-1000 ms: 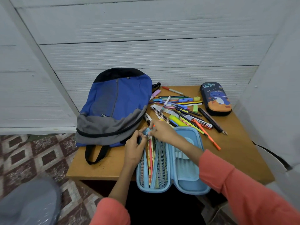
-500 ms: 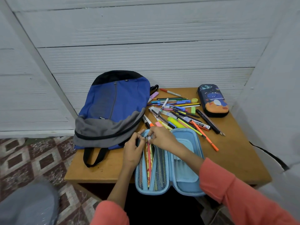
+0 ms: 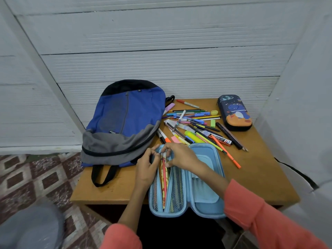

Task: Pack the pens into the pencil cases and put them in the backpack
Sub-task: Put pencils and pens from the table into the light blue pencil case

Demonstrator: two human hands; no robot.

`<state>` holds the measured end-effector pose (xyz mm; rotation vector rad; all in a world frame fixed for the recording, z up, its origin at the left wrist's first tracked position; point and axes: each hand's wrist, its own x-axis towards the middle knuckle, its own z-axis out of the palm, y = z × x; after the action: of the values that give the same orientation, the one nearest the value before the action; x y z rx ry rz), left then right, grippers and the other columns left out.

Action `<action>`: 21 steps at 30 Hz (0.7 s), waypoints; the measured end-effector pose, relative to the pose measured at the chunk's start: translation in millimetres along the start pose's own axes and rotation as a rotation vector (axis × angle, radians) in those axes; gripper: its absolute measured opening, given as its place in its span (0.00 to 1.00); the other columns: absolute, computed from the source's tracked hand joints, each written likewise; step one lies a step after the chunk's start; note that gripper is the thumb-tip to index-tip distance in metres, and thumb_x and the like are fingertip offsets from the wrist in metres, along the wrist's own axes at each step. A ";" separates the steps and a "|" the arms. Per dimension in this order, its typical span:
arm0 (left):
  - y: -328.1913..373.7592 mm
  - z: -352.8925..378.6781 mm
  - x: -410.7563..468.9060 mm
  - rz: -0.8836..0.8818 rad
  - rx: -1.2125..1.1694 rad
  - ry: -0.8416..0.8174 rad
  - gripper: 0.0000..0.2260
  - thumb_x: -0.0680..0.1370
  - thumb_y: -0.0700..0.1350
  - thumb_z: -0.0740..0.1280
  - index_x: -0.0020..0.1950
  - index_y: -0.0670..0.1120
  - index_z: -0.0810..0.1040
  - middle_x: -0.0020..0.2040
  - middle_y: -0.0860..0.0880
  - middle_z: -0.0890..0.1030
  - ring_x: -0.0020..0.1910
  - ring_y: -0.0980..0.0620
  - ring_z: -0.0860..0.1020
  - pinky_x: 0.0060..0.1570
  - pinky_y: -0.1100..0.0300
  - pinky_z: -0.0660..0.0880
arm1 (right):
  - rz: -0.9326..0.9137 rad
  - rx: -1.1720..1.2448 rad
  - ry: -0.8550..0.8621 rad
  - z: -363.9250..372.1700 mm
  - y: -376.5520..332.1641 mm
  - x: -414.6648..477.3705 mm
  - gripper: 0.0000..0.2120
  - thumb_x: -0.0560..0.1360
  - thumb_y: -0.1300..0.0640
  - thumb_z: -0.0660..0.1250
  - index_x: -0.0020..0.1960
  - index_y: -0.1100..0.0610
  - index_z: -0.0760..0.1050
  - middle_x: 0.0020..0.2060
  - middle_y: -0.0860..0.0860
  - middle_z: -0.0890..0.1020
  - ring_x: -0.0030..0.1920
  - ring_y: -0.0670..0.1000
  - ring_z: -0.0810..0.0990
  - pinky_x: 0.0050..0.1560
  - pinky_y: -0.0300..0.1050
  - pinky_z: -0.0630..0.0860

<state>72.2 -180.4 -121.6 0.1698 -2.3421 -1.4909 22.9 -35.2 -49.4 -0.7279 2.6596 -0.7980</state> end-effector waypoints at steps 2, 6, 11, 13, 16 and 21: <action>-0.5 -0.2 0.3 -0.002 -0.004 -0.003 0.08 0.80 0.42 0.64 0.41 0.44 0.71 0.61 0.58 0.79 0.47 0.66 0.78 0.45 0.57 0.75 | 0.015 -0.004 -0.038 -1.4 -0.1 -0.2 0.22 0.67 0.58 0.78 0.58 0.49 0.75 0.47 0.46 0.81 0.48 0.47 0.77 0.43 0.43 0.70; 1.9 -1.2 0.0 -0.002 -0.009 -0.005 0.09 0.80 0.40 0.64 0.40 0.47 0.71 0.62 0.57 0.79 0.55 0.63 0.79 0.49 0.59 0.76 | 0.017 -0.111 -0.145 -1.4 -0.8 2.6 0.27 0.67 0.60 0.77 0.63 0.49 0.73 0.50 0.49 0.79 0.50 0.50 0.76 0.47 0.47 0.73; 1.6 -1.5 -0.2 -0.013 -0.012 -0.009 0.09 0.80 0.42 0.65 0.40 0.45 0.70 0.61 0.61 0.79 0.41 0.58 0.78 0.41 0.54 0.76 | 0.054 0.101 -0.229 -9.9 1.9 5.3 0.25 0.68 0.62 0.76 0.62 0.52 0.73 0.46 0.55 0.81 0.46 0.52 0.79 0.51 0.53 0.77; 2.5 -0.8 -1.4 -0.013 -0.016 -0.007 0.09 0.80 0.43 0.65 0.40 0.46 0.70 0.61 0.62 0.79 0.39 0.56 0.77 0.40 0.54 0.75 | 0.109 0.290 -0.138 -21.8 11.1 10.6 0.19 0.70 0.62 0.74 0.58 0.53 0.75 0.42 0.53 0.82 0.46 0.53 0.82 0.53 0.52 0.77; 1.7 -0.6 -0.9 -0.024 -0.005 -0.006 0.10 0.80 0.44 0.64 0.40 0.44 0.69 0.62 0.61 0.79 0.40 0.56 0.77 0.42 0.53 0.75 | 0.190 0.291 0.142 -47.3 42.1 34.1 0.08 0.71 0.61 0.72 0.49 0.53 0.79 0.40 0.50 0.81 0.49 0.53 0.81 0.53 0.51 0.77; 1.1 -1.1 -1.2 -0.022 0.008 -0.008 0.09 0.80 0.44 0.65 0.41 0.45 0.69 0.64 0.59 0.78 0.43 0.59 0.78 0.44 0.54 0.76 | 0.359 -0.170 0.449 -88.3 103.1 56.5 0.11 0.76 0.61 0.65 0.57 0.56 0.79 0.55 0.55 0.81 0.57 0.59 0.77 0.50 0.51 0.74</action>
<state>73.9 -180.5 -120.5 0.1928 -2.3609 -1.4952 -98.4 47.6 -43.1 -0.0909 3.1548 -0.7047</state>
